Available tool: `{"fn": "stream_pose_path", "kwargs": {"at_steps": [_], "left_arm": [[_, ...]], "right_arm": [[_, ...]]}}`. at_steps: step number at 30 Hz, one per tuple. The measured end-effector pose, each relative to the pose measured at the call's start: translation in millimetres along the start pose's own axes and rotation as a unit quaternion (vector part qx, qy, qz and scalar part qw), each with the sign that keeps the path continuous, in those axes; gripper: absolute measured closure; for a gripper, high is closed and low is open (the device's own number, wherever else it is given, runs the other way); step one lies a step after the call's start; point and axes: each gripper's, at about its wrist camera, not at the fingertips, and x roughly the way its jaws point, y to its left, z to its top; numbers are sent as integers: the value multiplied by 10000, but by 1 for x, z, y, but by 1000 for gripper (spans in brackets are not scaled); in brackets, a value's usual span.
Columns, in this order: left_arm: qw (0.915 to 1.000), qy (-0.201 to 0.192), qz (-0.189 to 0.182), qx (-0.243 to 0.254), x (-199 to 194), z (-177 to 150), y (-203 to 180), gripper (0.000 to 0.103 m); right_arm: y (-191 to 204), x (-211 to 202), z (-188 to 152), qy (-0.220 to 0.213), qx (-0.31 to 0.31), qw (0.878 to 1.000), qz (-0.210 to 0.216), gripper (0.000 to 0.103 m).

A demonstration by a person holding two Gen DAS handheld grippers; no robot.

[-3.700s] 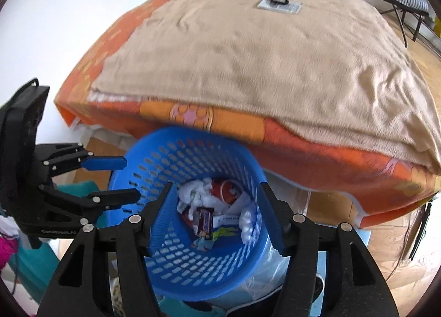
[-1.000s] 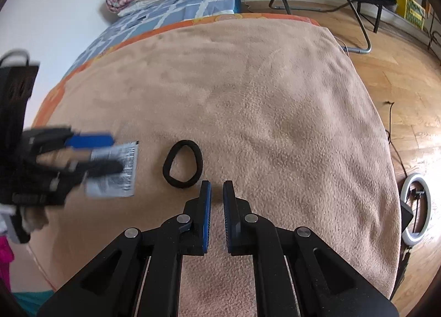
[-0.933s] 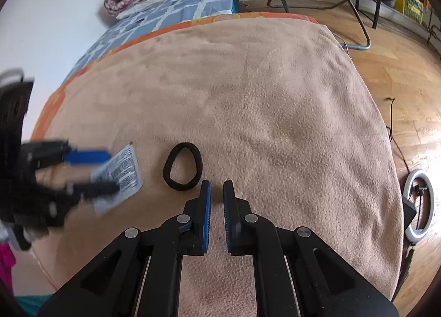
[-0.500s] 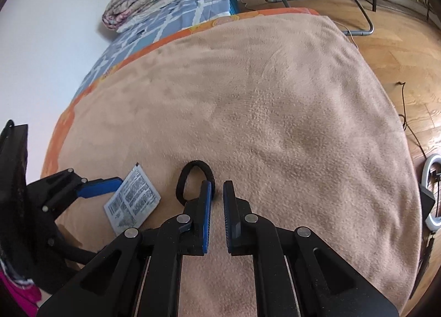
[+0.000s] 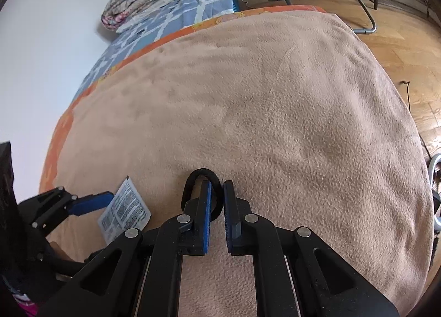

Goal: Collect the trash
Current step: 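Carry the sachet and hair tie to the blue basket and release both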

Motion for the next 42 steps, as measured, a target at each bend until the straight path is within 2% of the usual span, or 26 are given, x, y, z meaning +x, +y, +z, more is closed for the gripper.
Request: {"fn": "stream_pose_path", "kwargs": {"at_steps": [8, 21, 28, 35, 42], "left_arm": [[9998, -133, -65, -141, -19, -14, 5, 40], [9987, -351, -11, -371, -73, -61, 9, 40], [9974, -502, 49, -516, -116, -104, 8, 40], [9953, -654, -4, -715, -154, -163, 2, 40], [9931, -701, -89, -940, -172, -216, -10, 40]], "right_arm": [[3, -22, -5, -159, 42, 9997, 186, 97], [47, -67, -39, -300, -514, 9974, 411, 97], [73, -100, -78, -383, -859, 9940, 552, 97], [93, -137, -126, -456, -1151, 9897, 725, 97], [108, -152, -181, -310, -1395, 9865, 795, 97]]}}
